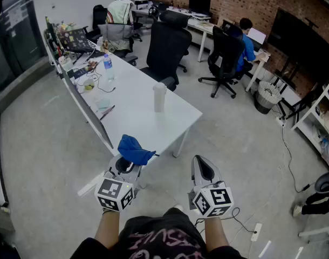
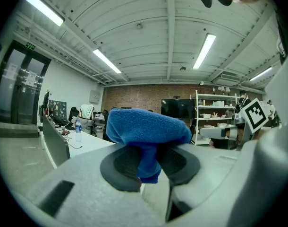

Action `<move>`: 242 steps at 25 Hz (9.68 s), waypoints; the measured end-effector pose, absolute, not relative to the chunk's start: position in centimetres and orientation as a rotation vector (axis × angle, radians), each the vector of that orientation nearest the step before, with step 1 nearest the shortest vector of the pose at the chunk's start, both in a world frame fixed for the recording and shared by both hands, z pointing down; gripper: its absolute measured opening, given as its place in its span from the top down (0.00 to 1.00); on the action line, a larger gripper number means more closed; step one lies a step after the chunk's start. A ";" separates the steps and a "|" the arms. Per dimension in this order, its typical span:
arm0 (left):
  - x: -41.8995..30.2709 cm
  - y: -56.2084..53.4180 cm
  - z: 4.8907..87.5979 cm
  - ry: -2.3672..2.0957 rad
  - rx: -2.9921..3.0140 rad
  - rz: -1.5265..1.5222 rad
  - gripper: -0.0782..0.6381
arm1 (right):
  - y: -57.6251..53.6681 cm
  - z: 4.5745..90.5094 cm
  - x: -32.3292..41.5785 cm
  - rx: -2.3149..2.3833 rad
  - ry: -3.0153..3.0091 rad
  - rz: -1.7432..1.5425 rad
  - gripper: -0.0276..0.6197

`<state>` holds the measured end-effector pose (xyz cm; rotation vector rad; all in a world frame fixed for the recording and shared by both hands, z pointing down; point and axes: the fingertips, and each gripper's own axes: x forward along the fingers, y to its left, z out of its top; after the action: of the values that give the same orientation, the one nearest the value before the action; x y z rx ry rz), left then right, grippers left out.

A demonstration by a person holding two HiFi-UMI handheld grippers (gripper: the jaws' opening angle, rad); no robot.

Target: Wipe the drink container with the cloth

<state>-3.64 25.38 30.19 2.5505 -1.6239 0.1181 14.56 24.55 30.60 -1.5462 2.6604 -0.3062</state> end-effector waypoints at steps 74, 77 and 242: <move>-1.8 10.1 35.2 -1.596 2.442 0.211 0.76 | 8.1 34.8 17.2 -1.486 2.691 -0.488 0.95; -1.5 8.1 35.6 -1.599 2.429 0.220 0.76 | 6.1 35.3 17.6 -1.485 2.695 -0.509 0.95; -6.5 -21.6 53.1 -1.353 2.192 0.512 0.75 | -25.6 42.6 -5.8 -0.627 3.217 -0.567 0.53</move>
<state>-6.48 -21.57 53.11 2.1925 -1.3526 0.5125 -5.76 -25.63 42.63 -0.6271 3.2167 -0.5669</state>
